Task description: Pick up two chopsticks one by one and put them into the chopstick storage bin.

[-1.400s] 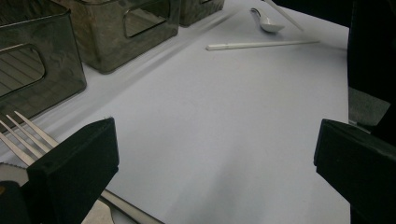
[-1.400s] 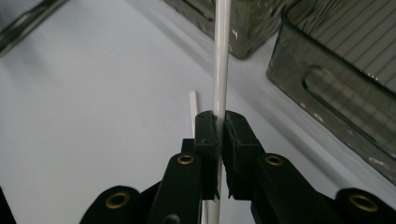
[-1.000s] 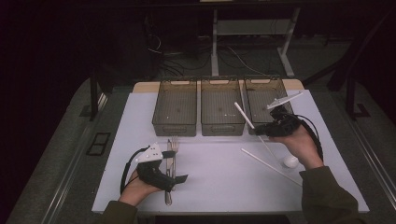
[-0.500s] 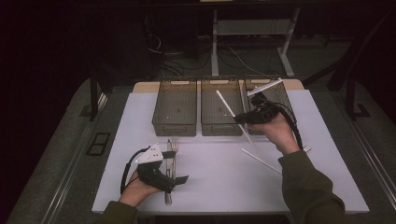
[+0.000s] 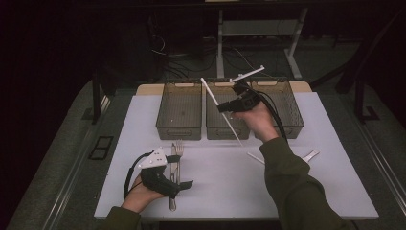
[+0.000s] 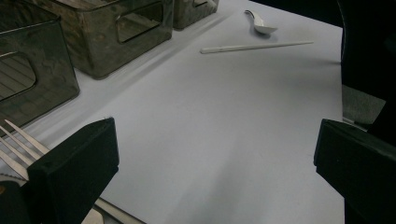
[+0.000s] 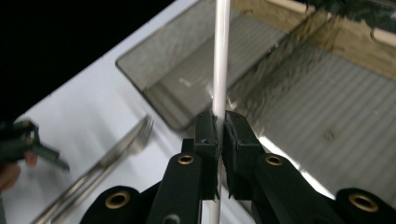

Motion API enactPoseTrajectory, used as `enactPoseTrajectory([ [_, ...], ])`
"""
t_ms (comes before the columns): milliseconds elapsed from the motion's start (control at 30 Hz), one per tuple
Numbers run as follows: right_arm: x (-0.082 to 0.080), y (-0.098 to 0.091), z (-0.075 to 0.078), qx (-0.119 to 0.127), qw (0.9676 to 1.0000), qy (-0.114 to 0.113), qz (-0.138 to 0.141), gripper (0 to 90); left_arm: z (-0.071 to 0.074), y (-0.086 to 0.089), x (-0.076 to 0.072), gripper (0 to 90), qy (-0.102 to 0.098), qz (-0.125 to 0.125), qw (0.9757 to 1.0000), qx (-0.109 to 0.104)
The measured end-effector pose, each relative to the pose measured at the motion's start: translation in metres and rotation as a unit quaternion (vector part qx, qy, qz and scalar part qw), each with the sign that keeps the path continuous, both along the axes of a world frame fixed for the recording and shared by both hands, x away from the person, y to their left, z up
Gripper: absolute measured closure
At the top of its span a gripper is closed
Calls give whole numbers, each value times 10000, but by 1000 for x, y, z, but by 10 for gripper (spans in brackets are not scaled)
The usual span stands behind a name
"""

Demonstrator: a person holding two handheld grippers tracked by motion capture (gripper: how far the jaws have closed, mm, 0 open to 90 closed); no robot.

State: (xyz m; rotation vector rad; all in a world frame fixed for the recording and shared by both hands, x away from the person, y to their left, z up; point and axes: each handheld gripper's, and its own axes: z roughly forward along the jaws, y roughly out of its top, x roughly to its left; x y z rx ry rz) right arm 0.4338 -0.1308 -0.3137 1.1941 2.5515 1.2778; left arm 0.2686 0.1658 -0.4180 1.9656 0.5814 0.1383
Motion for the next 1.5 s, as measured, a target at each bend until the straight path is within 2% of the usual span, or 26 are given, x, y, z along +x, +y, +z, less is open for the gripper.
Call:
enactPoseTrajectory([
  [100, 10, 12, 2, 109, 9999, 5, -38, 842, 0, 0, 0, 0, -20, -3, 10000, 10],
  [267, 24, 28, 5, 154, 9999, 23, -56, 842, 0, 0, 0, 0, -20, 10, 10000, -25],
  [433, 44, 46, 10, 381, 9990, -50, -220, 842, 1, 1, 0, 0, -57, -46, 10000, 25],
  [700, 65, 73, 10, 447, 9982, -76, -395, 842, 1, 0, 1, 0, -45, -46, 10000, -18],
  [1067, 79, 106, 8, 431, 9982, -60, -410, 842, 1, 1, 2, 0, -15, -66, 10000, -52],
  [1300, 81, 117, -7, 432, 9980, -65, -458, 841, 1, 1, 3, 0, -8, -100, 9999, -49],
  [1500, 79, 128, -19, 284, 9989, -16, -381, 840, 1, 0, 2, 0, 18, -122, 9999, -74],
])
